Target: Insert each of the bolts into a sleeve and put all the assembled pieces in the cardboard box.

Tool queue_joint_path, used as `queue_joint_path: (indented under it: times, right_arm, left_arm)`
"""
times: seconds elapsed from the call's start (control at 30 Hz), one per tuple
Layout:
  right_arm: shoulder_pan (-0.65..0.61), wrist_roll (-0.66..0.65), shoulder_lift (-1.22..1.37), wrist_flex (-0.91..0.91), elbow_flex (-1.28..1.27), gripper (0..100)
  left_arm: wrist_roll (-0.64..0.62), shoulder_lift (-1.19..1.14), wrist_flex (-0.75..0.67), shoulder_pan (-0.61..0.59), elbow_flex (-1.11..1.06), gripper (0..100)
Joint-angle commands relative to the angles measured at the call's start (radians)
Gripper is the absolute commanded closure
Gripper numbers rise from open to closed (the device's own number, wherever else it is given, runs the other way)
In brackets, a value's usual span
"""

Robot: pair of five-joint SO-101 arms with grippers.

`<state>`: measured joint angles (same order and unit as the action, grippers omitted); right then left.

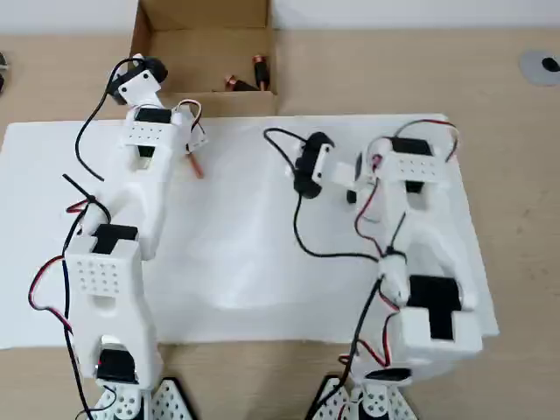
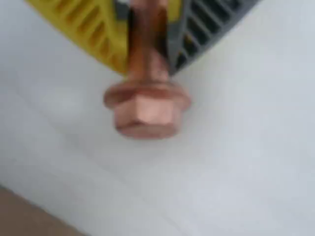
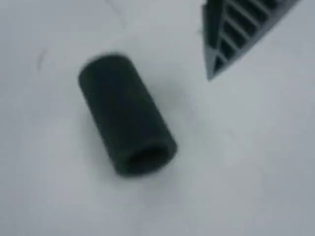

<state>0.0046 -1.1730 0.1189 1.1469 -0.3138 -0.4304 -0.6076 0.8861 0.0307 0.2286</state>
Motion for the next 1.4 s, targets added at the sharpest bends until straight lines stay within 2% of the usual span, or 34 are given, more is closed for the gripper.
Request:
queue_joint_path:
  times: [0.0, 0.17, 0.3, 0.47, 0.67, 0.77, 0.97, 1.37]
  right_arm:
    - [-0.041, -0.011, 0.036, 0.040, 0.107, 56.3]
    - [-0.047, -0.029, 0.104, 0.069, 0.180, 56.4]
    - [-0.042, -0.086, 0.166, 0.160, 0.246, 56.4]
    - [0.007, -0.091, 0.237, 0.221, 0.344, 56.4]
    - [0.039, -0.163, 0.285, 0.292, 0.407, 56.4]
    - [0.033, -0.167, 0.315, 0.308, 0.432, 57.1]
    - [0.021, -0.167, 0.351, 0.365, 0.506, 65.1]
    - [-0.018, -0.167, 0.355, 0.384, 0.518, 65.0]
  left_arm:
    - [-0.009, 0.013, 0.017, -0.015, 0.028, 99]
    - [-0.009, 0.013, 0.018, -0.015, 0.026, 99]
    - [-0.009, 0.013, 0.018, -0.015, 0.026, 99]
    - [-0.009, 0.013, 0.018, -0.014, 0.026, 99]
    - [-0.009, 0.013, 0.018, -0.012, 0.026, 99]
    - [-0.008, 0.013, 0.018, -0.011, 0.026, 99]
    - [-0.008, 0.013, 0.018, -0.011, 0.026, 99]
    - [-0.006, 0.013, 0.018, -0.011, 0.026, 99]
